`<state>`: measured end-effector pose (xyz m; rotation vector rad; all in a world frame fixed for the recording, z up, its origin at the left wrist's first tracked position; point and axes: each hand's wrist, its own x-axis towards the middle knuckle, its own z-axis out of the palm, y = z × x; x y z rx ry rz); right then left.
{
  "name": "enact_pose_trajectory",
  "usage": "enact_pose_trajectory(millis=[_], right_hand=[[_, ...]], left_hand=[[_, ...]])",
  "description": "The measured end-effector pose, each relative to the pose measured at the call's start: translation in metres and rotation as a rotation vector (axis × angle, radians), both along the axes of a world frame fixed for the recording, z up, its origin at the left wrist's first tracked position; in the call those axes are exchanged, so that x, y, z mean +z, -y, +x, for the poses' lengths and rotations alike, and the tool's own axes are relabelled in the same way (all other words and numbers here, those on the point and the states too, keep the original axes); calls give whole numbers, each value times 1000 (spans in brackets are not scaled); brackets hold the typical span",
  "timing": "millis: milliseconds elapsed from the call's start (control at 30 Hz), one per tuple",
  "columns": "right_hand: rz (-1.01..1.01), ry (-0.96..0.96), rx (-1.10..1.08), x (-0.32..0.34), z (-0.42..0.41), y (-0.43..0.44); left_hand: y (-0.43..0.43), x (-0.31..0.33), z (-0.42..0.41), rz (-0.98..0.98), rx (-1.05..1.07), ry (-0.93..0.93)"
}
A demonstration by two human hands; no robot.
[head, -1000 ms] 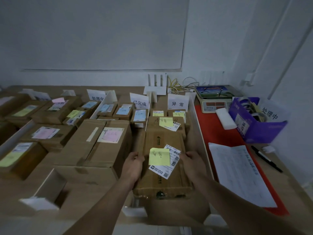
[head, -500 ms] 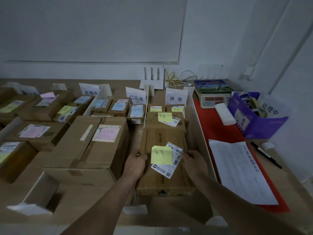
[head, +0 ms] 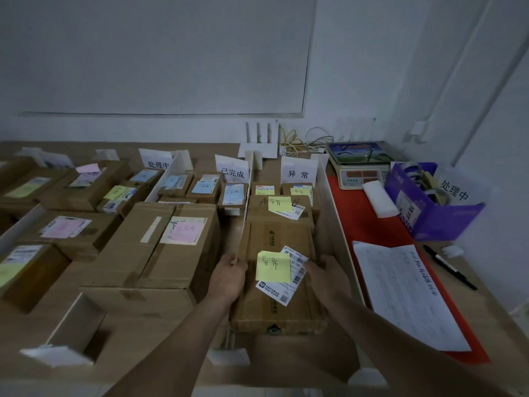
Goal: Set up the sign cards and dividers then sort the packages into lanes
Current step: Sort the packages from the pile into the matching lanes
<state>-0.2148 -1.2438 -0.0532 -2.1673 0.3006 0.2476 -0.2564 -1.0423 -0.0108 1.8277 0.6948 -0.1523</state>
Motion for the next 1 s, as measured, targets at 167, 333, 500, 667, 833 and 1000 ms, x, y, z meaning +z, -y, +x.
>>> enact_pose_trajectory(millis=[167, 333, 500, 667, 833, 1000], right_hand=[[26, 58, -2, 16, -5, 3], [113, 106, -4, 28, -11, -3], [66, 163, 58, 51, -28, -22], [77, 192, 88, 71, -44, -44], [30, 243, 197, 94, -66, -74], [-70, 348, 286, 109, -91, -129]], left_hand=[[-4, 13, -15, 22, 46, 36], [-11, 27, -38, 22, 89, 93], [-27, 42, -62, 20, 157, 121], [-46, 56, -83, -12, 212, 155], [-75, 69, -103, 118, 163, 243], [-125, 82, -131, 272, 51, 335]])
